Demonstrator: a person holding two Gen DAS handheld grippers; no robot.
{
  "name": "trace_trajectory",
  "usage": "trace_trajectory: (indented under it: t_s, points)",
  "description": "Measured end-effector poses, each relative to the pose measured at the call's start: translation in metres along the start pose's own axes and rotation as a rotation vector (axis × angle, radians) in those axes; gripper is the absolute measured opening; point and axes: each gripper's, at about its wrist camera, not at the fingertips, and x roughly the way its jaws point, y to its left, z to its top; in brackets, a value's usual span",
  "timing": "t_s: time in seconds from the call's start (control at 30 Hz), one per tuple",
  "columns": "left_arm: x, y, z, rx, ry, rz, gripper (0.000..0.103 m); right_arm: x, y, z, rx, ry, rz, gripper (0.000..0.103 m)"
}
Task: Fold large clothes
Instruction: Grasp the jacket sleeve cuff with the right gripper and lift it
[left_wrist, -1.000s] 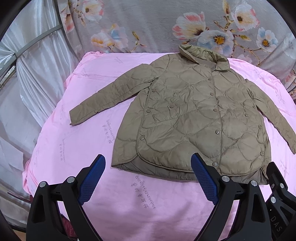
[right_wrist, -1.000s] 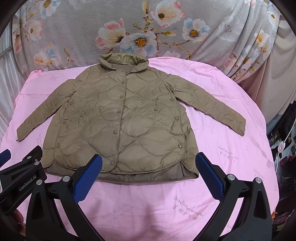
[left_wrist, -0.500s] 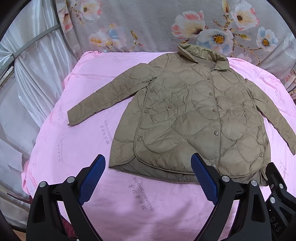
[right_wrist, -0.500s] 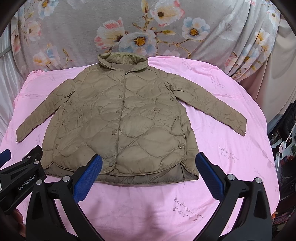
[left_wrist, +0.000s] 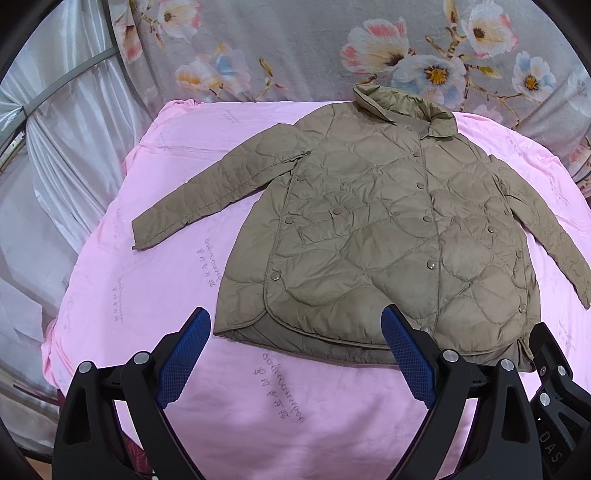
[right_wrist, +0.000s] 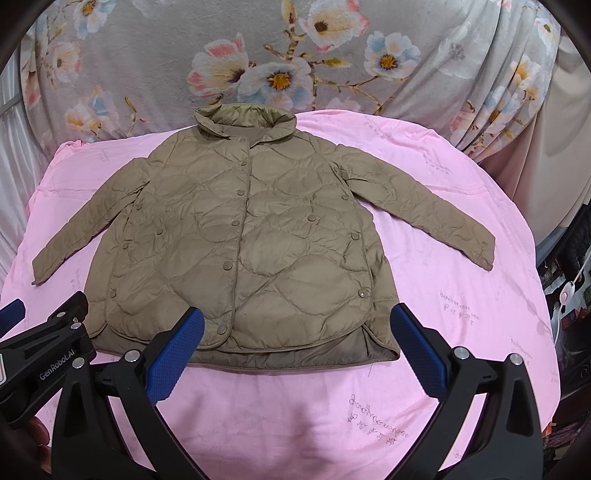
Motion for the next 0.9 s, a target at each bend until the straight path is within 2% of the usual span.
trace_trajectory:
  t_s: [0.23, 0.5, 0.63, 0.73, 0.8, 0.9]
  points:
    - [0.002, -0.003, 0.002, 0.001, -0.003, 0.000, 0.091, 0.002, -0.007, 0.009, 0.003, -0.026, -0.003, 0.098]
    - [0.005, -0.004, 0.017, -0.020, -0.028, -0.020, 0.091, 0.014, -0.059, 0.038, 0.116, -0.091, -0.004, 0.098]
    - [0.011, 0.002, 0.031, -0.034, -0.057, -0.035, 0.091, 0.028, -0.105, 0.053, 0.207, -0.172, -0.004, 0.098]
    - [0.020, 0.004, 0.040, -0.067, -0.072, -0.029, 0.091, 0.052, -0.151, 0.051, 0.312, -0.235, 0.005, 0.098]
    - [0.027, 0.004, 0.044, -0.073, -0.077, -0.018, 0.091, 0.075, -0.187, 0.046, 0.403, -0.228, 0.019, 0.098]
    - [0.043, -0.001, 0.049, -0.070, -0.070, 0.001, 0.091, 0.131, -0.249, 0.029, 0.608, -0.158, 0.028, 0.098]
